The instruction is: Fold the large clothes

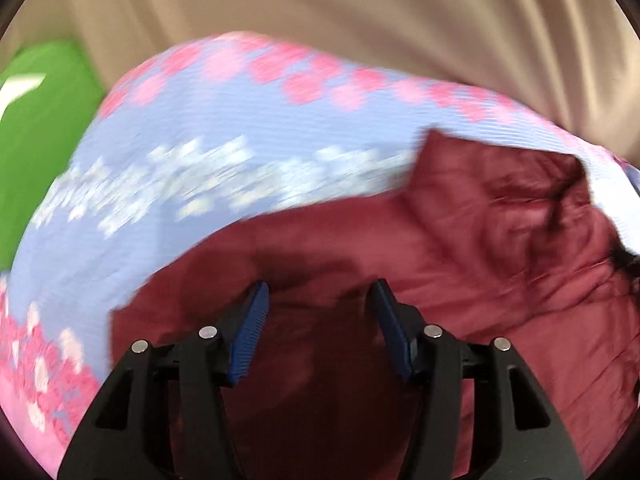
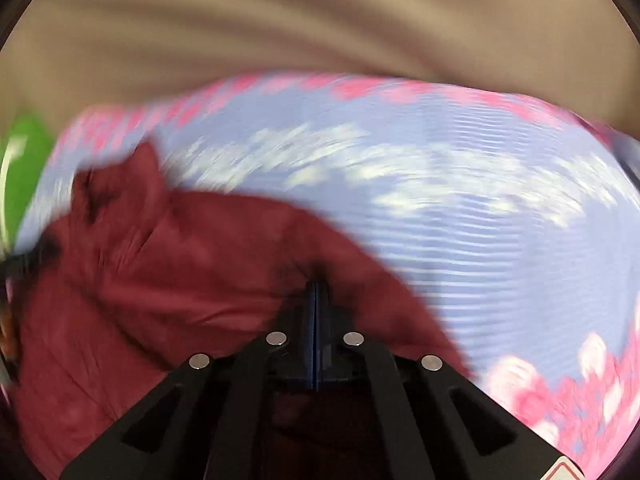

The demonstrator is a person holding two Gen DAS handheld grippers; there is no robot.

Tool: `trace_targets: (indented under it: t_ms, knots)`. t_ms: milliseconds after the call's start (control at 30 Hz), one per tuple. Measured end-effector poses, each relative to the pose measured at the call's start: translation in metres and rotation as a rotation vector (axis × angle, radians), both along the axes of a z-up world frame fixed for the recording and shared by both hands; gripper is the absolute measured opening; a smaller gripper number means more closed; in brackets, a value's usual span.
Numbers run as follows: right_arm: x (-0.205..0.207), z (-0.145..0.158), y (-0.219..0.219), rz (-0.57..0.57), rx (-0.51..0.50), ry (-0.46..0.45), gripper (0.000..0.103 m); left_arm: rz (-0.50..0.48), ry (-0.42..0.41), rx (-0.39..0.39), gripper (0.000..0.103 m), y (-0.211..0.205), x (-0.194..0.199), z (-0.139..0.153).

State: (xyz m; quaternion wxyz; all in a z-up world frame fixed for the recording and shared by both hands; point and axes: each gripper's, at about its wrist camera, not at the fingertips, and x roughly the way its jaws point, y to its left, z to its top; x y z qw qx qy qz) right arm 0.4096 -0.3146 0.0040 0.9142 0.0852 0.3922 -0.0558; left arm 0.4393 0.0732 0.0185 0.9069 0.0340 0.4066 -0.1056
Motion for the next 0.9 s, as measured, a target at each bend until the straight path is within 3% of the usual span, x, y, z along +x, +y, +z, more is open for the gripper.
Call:
trace_targets:
  t_ms: [33, 67, 133, 167, 233, 300, 333, 433, 500, 567, 633, 767, 900]
  knots:
    - [-0.006, 0.006, 0.001, -0.004, -0.005, -0.023, 0.012, 0.019, 0.007, -0.022, 0.052, 0.013, 0.000, -0.002]
    - [-0.007, 0.008, 0.005, 0.010, -0.013, -0.034, 0.014, 0.035, 0.013, -0.033, 0.052, 0.021, 0.001, -0.003]
    - [-0.005, 0.000, 0.015, 0.051, -0.040, -0.015, 0.013, 0.061, 0.014, -0.025, 0.052, 0.028, 0.005, -0.005]
    - [-0.003, -0.007, 0.016, 0.041, -0.062, 0.015, 0.006, 0.076, 0.007, -0.002, 0.052, 0.028, 0.007, -0.007]
    - [-0.005, -0.020, 0.001, 0.014, -0.055, 0.030, 0.002, 0.108, -0.014, 0.054, 0.052, 0.025, 0.010, -0.009]
    - [-0.020, -0.010, -0.012, -0.084, -0.024, 0.006, 0.005, 0.156, -0.024, 0.064, 0.052, 0.031, 0.010, -0.004]
    - [-0.031, -0.001, -0.016, -0.124, -0.033, -0.015, 0.015, 0.169, -0.021, 0.045, 0.052, 0.036, 0.008, 0.000]
    - [-0.075, 0.026, -0.016, -0.125, -0.027, -0.080, 0.017, 0.168, -0.024, -0.052, 0.051, 0.050, -0.019, 0.021]
    - [-0.119, 0.042, -0.012, -0.104, -0.028, -0.100, 0.021, 0.120, -0.037, -0.077, 0.054, 0.050, -0.049, 0.039]
    - [-0.167, 0.051, -0.005, -0.077, -0.018, -0.094, 0.037, 0.074, -0.050, -0.083, 0.065, 0.052, -0.089, 0.052]
    - [-0.203, 0.057, 0.002, -0.057, -0.011, -0.083, 0.046, 0.025, -0.045, -0.095, 0.081, 0.062, -0.145, 0.063]
    - [-0.302, 0.039, 0.017, 0.009, 0.006, 0.017, 0.055, -0.027, 0.021, -0.107, 0.089, 0.088, -0.234, 0.062]
    - [-0.375, 0.016, 0.022, 0.041, 0.051, 0.101, 0.062, -0.018, 0.142, -0.111, 0.091, 0.126, -0.310, 0.034]
